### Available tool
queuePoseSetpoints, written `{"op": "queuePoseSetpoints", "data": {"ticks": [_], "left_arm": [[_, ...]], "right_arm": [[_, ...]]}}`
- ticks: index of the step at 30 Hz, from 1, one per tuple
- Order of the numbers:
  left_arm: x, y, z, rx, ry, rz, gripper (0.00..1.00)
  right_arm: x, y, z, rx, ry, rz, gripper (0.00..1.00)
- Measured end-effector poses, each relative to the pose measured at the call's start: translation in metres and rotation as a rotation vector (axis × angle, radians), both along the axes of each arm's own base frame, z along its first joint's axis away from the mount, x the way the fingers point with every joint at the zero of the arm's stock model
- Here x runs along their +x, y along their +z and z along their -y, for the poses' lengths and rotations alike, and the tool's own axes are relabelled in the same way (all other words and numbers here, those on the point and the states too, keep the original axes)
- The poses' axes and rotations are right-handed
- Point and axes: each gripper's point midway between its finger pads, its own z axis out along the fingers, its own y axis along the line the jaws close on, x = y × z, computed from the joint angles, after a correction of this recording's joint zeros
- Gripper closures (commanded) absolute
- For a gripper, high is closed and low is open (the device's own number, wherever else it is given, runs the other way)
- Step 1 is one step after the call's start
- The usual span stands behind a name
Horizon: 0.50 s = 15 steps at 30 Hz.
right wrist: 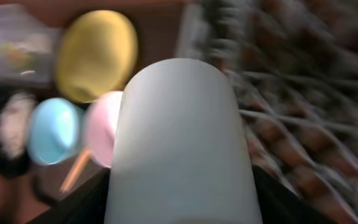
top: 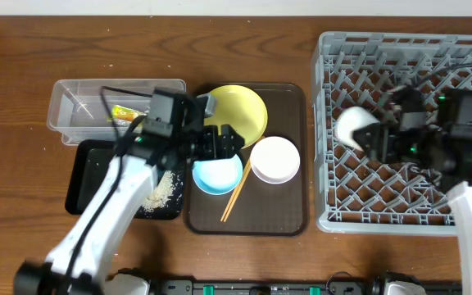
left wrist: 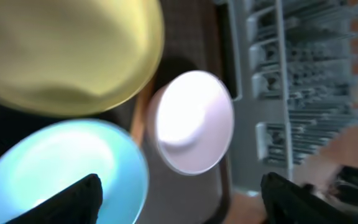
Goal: Sort waste into correct bins and load items into the dishwasher rack
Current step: 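Place the white cup upside down in the dish rack with the right gripper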
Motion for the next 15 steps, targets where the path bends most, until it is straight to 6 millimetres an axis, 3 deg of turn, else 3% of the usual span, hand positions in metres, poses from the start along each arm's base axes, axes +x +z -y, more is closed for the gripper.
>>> {"op": "queuePoseSetpoints", "data": {"ticks": [7, 12, 15], "left_arm": [[-0.014, -0.009, -0.045, 0.242, 0.109, -0.003, 0.13], [-0.013, -0.013, -0.055, 0.3, 0.13, 0.002, 0.13], [-0.012, -0.013, -0.058, 0.313, 0.137, 0.004, 0.13]], "right_arm": [[-0.042, -0.037, 0.059, -0.193, -0.252, -0.284, 0.99], [-0.054, -0.057, 0.08, -0.29, -0.322, -0.416, 0.98], [-0.054, -0.07, 0.086, -0.316, -0.334, -0.473, 0.89]]}}
